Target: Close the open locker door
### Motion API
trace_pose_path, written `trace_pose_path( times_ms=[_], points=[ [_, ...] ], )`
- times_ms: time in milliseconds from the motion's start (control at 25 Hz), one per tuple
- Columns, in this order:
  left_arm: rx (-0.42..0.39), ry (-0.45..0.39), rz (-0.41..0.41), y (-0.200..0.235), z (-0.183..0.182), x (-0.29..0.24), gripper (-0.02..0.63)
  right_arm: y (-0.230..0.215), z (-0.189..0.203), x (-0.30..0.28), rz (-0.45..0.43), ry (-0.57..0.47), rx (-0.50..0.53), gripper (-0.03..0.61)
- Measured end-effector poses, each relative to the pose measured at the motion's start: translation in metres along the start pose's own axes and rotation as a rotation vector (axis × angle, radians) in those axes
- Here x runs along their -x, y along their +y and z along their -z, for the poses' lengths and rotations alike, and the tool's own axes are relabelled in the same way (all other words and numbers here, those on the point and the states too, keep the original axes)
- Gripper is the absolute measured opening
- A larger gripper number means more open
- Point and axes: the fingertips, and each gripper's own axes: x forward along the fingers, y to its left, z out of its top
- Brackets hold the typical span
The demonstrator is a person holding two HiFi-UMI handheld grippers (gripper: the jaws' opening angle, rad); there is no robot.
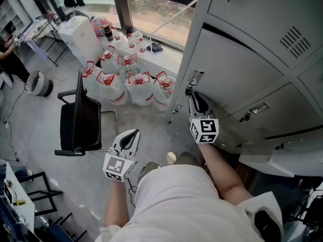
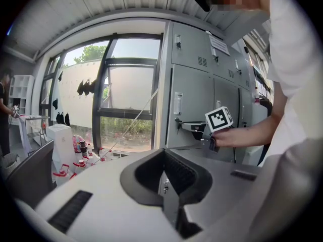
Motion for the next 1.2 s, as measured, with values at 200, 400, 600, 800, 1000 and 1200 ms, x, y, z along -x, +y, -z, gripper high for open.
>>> trace_pose_path(
  times_ms=[200,400,600,800,1000,1200],
  points=[
    [0.002,0.002,-0.006,0.000,0.001,-0.005,0.003,-0.008,-0.001,-0.004,0.002,0.002,0.006,0.069],
    [0.005,0.005,-0.014,0.000,0.002,-0.015,0.003,-0.021,0.003,-0.010,0.007,0.007,0.005,0.069],
    [0.009,0.004,-0.017,0.001,0.001,-0.018,0.003,-0.029,0.002,-0.013,0.015,0.011,0.007,0.069],
    [0.010,0.006,-0.012,0.001,0.002,-0.020,0.003,-0.032,0.000,-0.014,0.018,0.009,0.021,0.052],
    [0.009,0.008,-0.003,0.000,0.001,-0.024,0.003,-0.034,0.001,-0.014,0.022,0.014,0.014,0.063],
    [0.003,0.005,0.019,-0.002,-0.001,-0.021,0.003,-0.025,-0.003,-0.001,0.014,0.001,0.016,0.055]
  ],
)
